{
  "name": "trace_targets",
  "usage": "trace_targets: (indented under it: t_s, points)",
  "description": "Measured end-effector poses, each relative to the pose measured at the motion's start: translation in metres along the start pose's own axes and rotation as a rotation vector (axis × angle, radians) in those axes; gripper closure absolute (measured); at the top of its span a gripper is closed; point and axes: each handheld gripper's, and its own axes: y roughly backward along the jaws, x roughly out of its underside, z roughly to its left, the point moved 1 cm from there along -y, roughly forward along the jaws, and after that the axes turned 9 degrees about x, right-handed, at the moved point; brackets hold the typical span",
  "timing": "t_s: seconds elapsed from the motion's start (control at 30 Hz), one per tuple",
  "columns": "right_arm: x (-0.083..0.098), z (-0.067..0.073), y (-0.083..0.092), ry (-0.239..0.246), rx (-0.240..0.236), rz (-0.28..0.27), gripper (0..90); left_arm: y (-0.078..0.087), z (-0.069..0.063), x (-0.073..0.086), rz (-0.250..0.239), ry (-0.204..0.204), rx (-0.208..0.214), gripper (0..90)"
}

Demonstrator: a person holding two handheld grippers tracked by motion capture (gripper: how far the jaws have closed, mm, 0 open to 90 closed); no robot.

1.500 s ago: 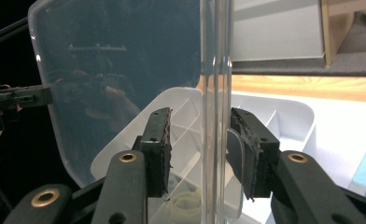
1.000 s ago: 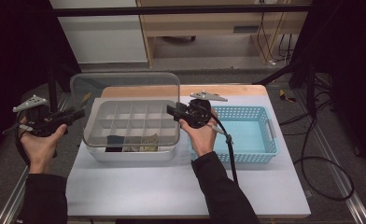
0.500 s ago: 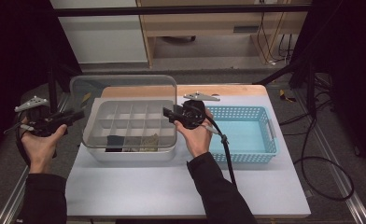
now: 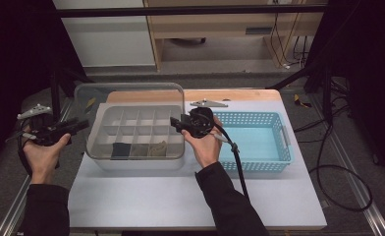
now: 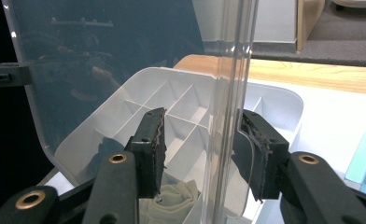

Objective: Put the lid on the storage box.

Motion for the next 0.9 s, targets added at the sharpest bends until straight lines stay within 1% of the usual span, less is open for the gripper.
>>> trace_targets:
  t_s: [0.4,0.5,0.57,0.67,0.83,0.9]
  points:
    - [0.0001,0.0,-0.0013,0.001,-0.001,0.005,54.9,-0.0013,0.0022,0.0027,0.004,0.01,0.005,57.3]
    - [0.0001,0.0004,-0.0005,0.004,0.0,0.006,55.1,-0.0005,0.0014,0.0024,0.005,0.006,0.004,57.3]
    - [0.0001,0.0002,0.0001,-0.002,-0.005,0.016,55.2,0.0002,0.0009,0.002,0.006,0.006,0.005,57.3]
    - [0.0,0.0006,0.0009,0.003,-0.005,0.012,55.2,0.0005,0.0005,0.002,0.003,0.002,0.004,57.3]
    - [0.0009,-0.0006,-0.0014,-0.002,-0.008,0.024,55.3,-0.001,0.0025,0.0043,0.005,0.01,0.006,57.3]
    - [0.0011,-0.0006,-0.0024,0.001,-0.008,0.02,55.3,-0.0011,0.0032,0.0048,0.004,0.01,0.005,57.3]
